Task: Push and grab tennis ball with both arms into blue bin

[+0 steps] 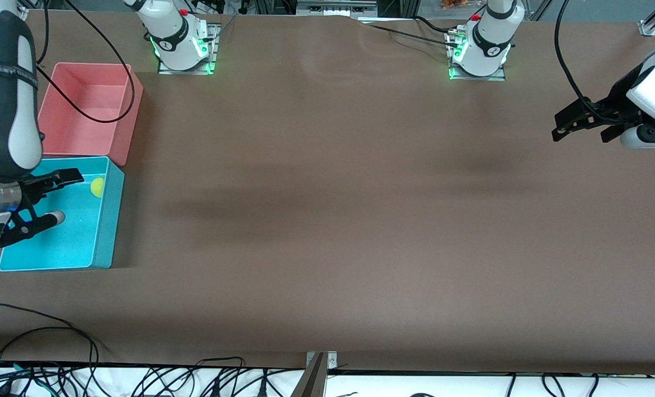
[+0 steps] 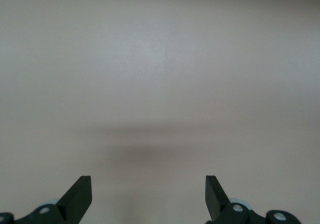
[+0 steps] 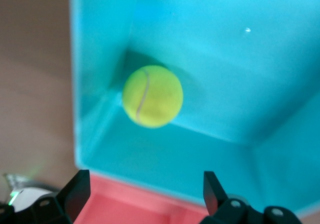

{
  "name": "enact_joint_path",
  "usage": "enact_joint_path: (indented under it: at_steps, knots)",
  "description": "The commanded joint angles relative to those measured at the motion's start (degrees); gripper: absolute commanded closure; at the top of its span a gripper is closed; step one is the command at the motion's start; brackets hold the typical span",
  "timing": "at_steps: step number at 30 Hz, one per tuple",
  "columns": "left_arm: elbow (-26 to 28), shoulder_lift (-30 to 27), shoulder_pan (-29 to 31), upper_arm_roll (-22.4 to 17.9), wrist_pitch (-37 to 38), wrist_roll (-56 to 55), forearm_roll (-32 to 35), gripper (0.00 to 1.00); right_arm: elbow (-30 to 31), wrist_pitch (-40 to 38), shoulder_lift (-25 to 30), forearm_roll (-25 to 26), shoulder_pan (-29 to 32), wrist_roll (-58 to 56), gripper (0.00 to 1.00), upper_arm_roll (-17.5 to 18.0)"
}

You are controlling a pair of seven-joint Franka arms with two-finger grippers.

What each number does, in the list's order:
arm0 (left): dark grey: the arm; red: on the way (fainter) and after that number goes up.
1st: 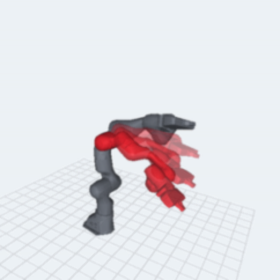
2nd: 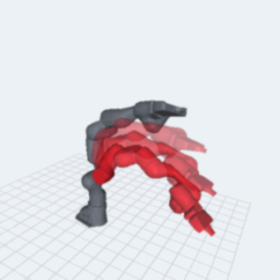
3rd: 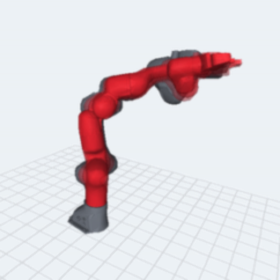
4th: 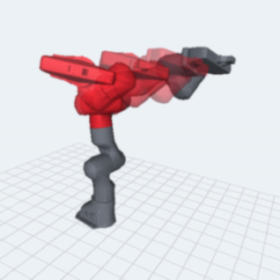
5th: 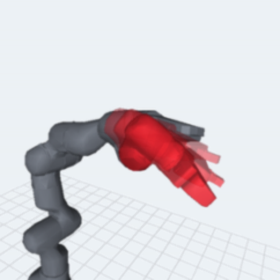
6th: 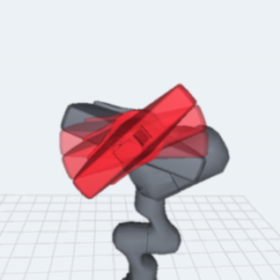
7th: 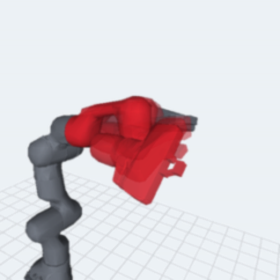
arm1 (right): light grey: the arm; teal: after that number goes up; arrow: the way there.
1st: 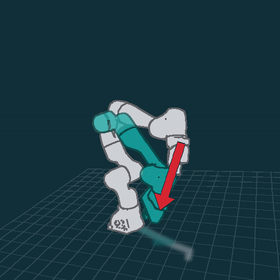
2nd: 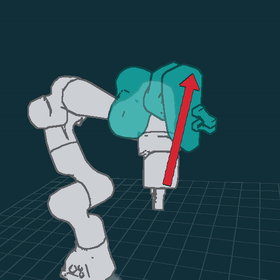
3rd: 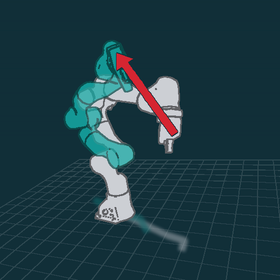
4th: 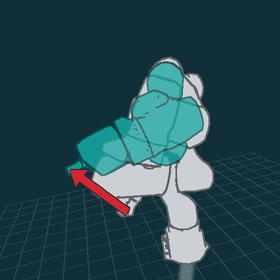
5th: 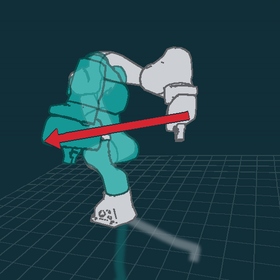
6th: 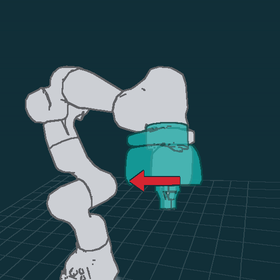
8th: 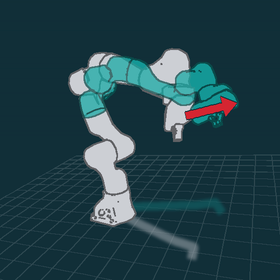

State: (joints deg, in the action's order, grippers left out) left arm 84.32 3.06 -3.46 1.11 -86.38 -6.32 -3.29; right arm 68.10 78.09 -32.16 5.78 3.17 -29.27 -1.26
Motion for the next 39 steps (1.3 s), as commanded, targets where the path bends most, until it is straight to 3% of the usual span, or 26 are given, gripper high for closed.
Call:
enact_joint_path:
  at_steps: [1, 6, 15, 18, 24, 30, 36, 39]
  knots:
    - [-2.06, 0.98, 0.20, 0.21, 0.69, -0.54, -0.40, 0.00, -5.00, 0.65, -0.36, -4.63, 0.52, -0.44, 0.00, -0.14]
    - [-1.97, 0.98, 0.20, 0.21, 0.69, -0.54, -0.40, 0.00, -5.00, 6.28, -0.36, -8.76, 0.25, -0.61, 0.00, -0.23]
    - [-1.97, 0.98, 0.20, 0.21, 0.69, -0.54, -0.49, 0.00, -5.17, 6.20, -0.10, -12.38, 0.61, -0.52, 0.00, -1.02]
    - [-1.97, 0.98, 0.29, 0.21, 0.69, -0.54, -0.49, 0.00, -3.43, 6.02, 5.24, -12.03, -0.36, 0.35, 0.00, -1.55]
    - [-1.97, 0.98, 0.29, 0.21, 0.77, -0.54, -0.49, 0.00, 4.49, 5.41, 12.72, -11.50, -5.01, 6.67, 0.00, -4.71]
    - [-1.97, 0.98, 0.29, 0.12, 0.77, -0.54, -0.49, 0.00, 15.46, 6.11, 21.50, -9.13, -5.55, 11.16, 0.00, -4.80]
    - [-1.97, 0.98, 0.29, 0.12, 0.86, -0.54, -0.49, 0.00, 32.24, 15.06, 33.20, -6.75, -6.43, 16.00, 0.00, -4.19]
    - [-1.97, 0.98, 0.20, 0.21, 0.86, -0.54, -0.49, 0.00, 35.52, 17.18, 35.76, -6.58, -6.51, 16.00, 0.00, -3.84]
